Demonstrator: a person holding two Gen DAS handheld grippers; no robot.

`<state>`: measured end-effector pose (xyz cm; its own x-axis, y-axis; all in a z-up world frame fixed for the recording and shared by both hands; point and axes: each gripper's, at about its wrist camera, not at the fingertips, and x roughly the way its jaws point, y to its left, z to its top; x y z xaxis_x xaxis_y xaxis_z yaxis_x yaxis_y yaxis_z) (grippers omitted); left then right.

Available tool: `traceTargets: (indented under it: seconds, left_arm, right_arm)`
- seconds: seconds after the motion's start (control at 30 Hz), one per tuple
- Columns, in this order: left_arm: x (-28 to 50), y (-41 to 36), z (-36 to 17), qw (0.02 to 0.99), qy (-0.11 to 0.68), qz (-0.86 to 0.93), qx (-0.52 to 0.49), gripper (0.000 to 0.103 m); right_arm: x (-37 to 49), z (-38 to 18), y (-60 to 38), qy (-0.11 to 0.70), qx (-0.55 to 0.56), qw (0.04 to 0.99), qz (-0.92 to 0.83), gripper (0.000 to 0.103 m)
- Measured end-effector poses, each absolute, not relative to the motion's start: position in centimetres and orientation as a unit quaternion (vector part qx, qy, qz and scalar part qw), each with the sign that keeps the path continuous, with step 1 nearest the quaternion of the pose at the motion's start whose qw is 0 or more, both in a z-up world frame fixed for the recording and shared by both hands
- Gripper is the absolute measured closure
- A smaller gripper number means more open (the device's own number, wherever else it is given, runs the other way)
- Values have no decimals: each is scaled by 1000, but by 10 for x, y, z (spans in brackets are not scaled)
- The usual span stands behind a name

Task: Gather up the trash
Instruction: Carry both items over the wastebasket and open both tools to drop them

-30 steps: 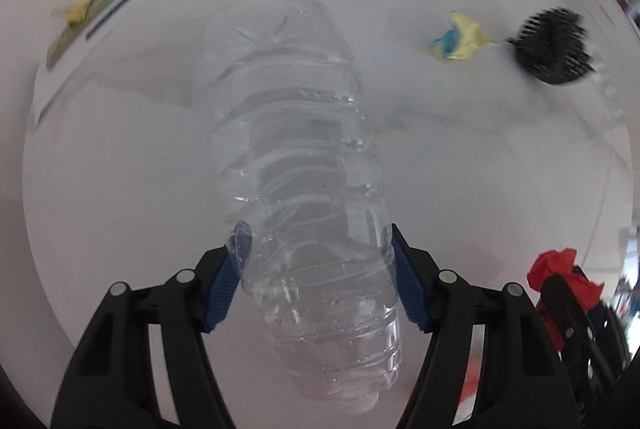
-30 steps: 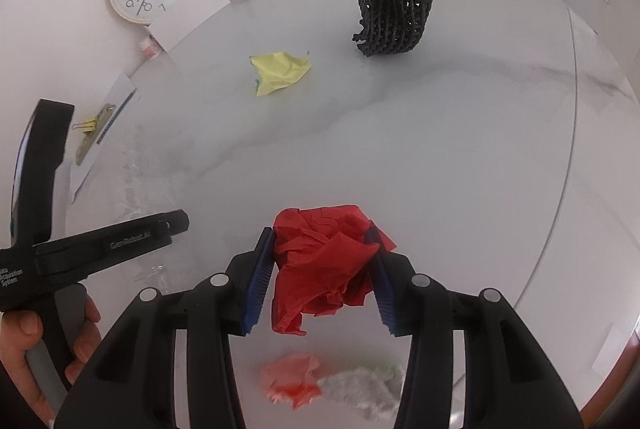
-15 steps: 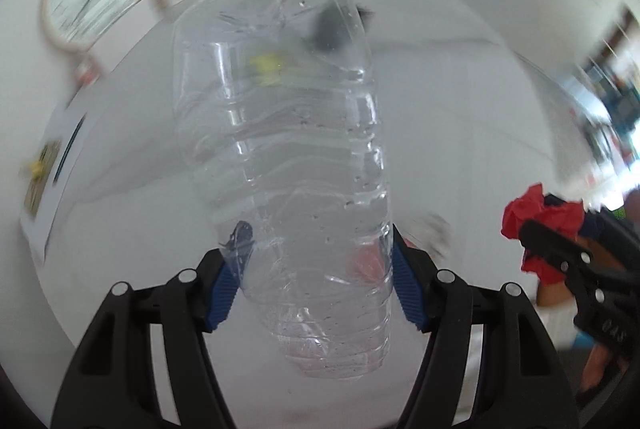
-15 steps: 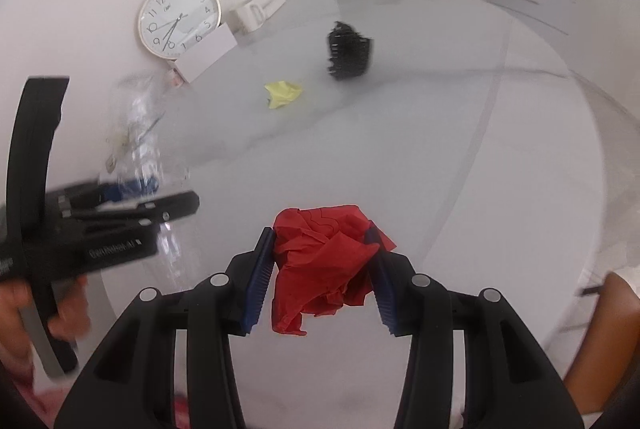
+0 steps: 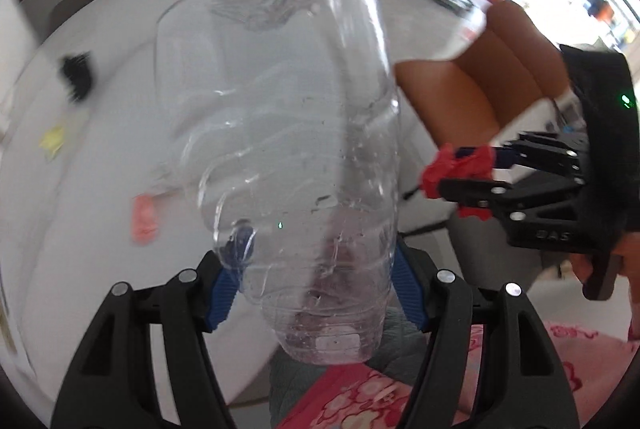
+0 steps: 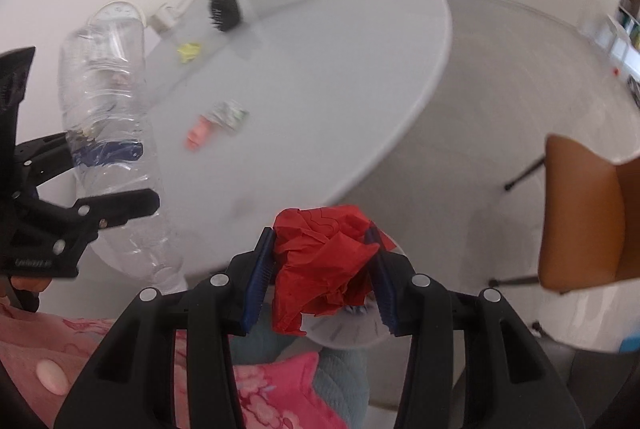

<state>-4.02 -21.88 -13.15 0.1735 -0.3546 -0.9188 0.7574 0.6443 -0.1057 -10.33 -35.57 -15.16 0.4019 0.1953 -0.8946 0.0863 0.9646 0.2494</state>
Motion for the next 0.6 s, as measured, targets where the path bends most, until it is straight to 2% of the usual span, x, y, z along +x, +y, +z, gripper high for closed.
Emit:
traceTargets:
  seconds: [0.3,0.4,0.53,0.6]
  left_arm:
    - [-76,-276,-188,686,539,-418,251,39]
    - [-81,-282,-201,681,543,-399,286,27]
    - [-84,-283,-193,695,529,-387,297,15]
    - [-83,-278,-187,705,525,-377,293,14]
  right_arm:
    - [-128,-167,-394,550,139,823,14,57]
    - [-131,-173,-399,553,141,821,14,57]
    - [-134,-179,-403,556,147,818,20,57]
    - [-133,-182,-402,558,146,817,26,57]
